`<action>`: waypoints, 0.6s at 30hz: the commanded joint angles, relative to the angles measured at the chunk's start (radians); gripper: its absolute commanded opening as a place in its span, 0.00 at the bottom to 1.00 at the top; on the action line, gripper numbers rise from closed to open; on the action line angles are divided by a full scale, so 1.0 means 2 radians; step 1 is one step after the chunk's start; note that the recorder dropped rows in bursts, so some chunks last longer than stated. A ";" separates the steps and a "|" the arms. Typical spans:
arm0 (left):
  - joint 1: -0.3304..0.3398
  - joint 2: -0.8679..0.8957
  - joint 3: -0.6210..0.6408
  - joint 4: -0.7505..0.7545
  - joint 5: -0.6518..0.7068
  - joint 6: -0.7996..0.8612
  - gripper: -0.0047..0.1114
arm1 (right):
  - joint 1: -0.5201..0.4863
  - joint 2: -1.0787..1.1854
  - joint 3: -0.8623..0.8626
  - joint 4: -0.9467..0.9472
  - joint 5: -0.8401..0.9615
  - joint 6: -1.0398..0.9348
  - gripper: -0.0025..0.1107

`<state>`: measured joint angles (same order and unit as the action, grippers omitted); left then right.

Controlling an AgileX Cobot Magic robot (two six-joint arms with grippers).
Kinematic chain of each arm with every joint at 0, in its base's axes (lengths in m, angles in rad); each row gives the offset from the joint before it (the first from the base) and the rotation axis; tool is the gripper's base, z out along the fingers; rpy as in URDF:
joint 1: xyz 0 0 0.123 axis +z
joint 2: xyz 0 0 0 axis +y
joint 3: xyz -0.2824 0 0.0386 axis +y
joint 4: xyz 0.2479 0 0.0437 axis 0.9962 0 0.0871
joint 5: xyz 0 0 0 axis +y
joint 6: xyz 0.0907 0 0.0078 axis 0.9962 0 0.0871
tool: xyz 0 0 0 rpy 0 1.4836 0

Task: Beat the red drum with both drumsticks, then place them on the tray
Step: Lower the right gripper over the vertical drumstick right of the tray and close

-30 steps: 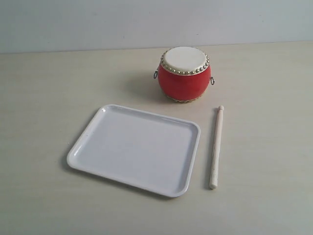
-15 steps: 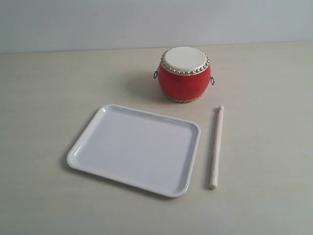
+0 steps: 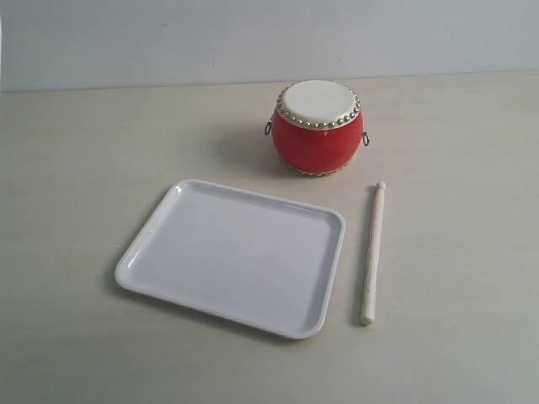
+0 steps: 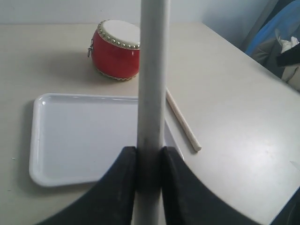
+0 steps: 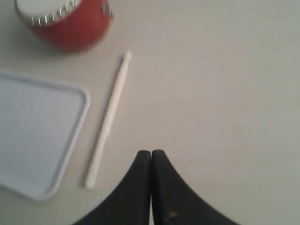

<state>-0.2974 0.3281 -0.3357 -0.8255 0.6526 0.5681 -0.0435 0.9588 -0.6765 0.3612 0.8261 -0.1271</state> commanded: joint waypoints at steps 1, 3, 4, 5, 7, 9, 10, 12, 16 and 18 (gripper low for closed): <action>-0.003 -0.002 0.000 -0.001 -0.005 0.000 0.04 | -0.002 0.093 -0.014 0.036 0.082 -0.080 0.02; -0.003 -0.002 0.000 -0.001 -0.006 0.000 0.04 | -0.002 0.120 -0.014 0.036 0.100 -0.079 0.02; -0.003 -0.002 0.000 -0.001 -0.006 0.000 0.04 | -0.002 0.134 -0.014 0.038 0.102 -0.078 0.02; -0.003 -0.002 0.000 -0.001 -0.006 0.000 0.04 | -0.002 0.147 -0.014 0.042 0.098 -0.078 0.02; -0.003 -0.002 0.000 -0.001 -0.006 0.000 0.04 | -0.002 0.167 -0.014 0.067 0.081 -0.090 0.02; -0.003 -0.002 0.000 -0.001 -0.006 0.000 0.04 | 0.011 0.177 -0.014 0.109 0.056 -0.102 0.02; -0.003 -0.002 0.000 -0.001 -0.006 0.000 0.04 | 0.026 0.180 -0.014 0.124 0.039 -0.102 0.02; -0.003 -0.002 0.000 -0.001 -0.006 0.000 0.04 | 0.069 0.183 -0.016 0.142 -0.008 -0.094 0.02; -0.015 -0.002 0.000 -0.001 -0.006 0.000 0.04 | 0.156 0.207 -0.045 0.071 -0.041 0.006 0.02; -0.020 -0.002 0.000 -0.001 -0.006 0.000 0.04 | 0.201 0.230 -0.069 -0.020 -0.040 0.103 0.02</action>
<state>-0.3216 0.3281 -0.3357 -0.8255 0.6526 0.5681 0.2625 1.3727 -0.7625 0.4983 0.7695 -0.1259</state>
